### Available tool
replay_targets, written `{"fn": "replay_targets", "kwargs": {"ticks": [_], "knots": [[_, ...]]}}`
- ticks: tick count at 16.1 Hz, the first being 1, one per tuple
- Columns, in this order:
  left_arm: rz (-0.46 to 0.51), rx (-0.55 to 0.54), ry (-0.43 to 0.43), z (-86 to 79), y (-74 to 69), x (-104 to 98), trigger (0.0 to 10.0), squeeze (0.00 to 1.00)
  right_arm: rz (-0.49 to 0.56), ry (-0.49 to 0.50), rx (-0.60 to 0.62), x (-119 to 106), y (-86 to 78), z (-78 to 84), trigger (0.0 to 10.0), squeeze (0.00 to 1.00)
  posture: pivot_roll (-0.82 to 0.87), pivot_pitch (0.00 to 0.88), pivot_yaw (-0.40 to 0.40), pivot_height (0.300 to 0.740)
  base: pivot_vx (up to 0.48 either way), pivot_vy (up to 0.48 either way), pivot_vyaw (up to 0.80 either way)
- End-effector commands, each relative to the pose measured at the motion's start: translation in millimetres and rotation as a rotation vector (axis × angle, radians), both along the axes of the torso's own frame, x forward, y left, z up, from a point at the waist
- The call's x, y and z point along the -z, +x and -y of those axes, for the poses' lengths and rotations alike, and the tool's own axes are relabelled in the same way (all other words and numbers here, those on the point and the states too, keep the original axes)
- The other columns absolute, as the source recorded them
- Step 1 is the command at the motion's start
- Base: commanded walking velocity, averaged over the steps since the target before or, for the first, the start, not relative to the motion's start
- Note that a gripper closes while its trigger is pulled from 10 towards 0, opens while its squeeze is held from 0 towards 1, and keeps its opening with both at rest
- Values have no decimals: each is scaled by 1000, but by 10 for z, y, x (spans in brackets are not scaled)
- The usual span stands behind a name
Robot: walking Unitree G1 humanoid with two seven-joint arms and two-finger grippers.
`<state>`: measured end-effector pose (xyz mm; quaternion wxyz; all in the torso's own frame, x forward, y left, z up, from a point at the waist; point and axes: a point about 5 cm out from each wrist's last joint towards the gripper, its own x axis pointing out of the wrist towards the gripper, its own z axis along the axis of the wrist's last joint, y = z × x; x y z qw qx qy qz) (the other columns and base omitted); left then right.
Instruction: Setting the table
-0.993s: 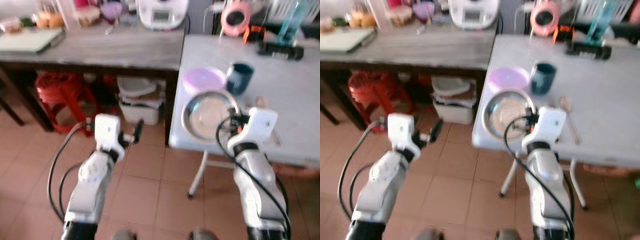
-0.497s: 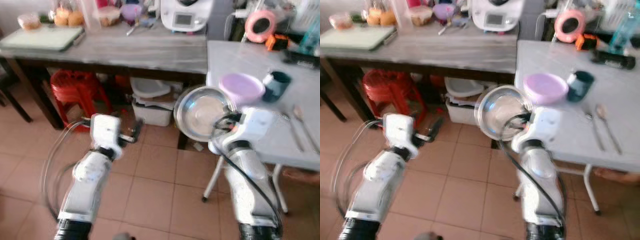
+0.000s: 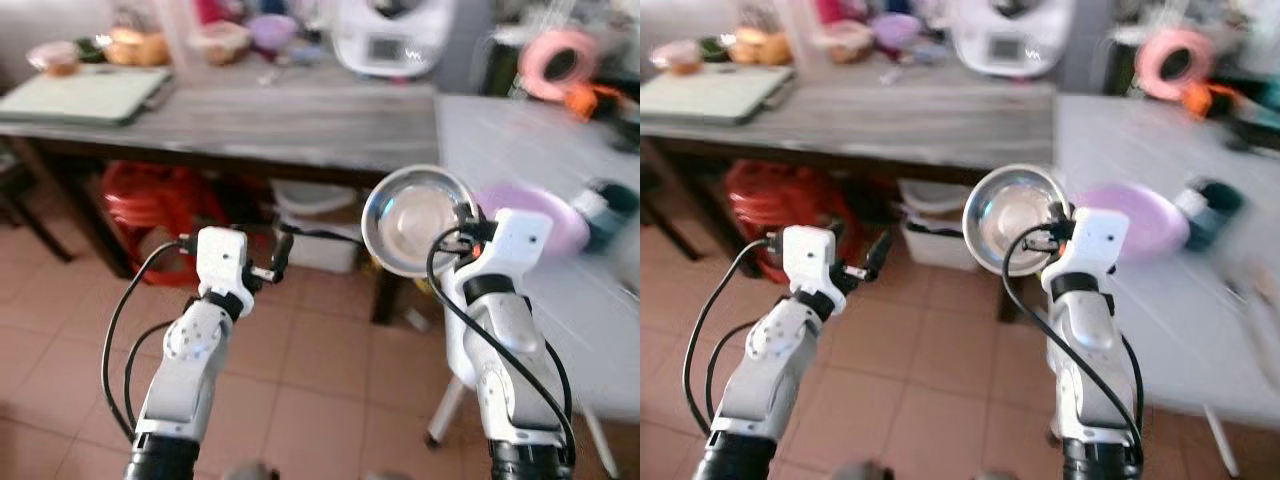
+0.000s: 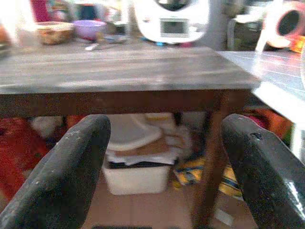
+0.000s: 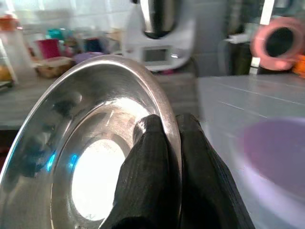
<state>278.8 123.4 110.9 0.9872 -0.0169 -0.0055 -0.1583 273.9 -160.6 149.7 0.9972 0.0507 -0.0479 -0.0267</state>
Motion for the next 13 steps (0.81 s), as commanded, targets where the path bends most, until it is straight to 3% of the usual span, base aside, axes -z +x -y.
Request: {"fn": "replay_targets", "kwargs": {"ticks": [1,13], "knots": [[-14,-26,11,-73,6,20,10000,0,23,5,-18,-48,15,-67,10000,0,-45,0,22,740,326,349,0],[23,4,49,-26,-5,-8,10000,0,26,0,-22,-36,4,-92,10000,0,-44,0,27,740,327,329,0]]}}
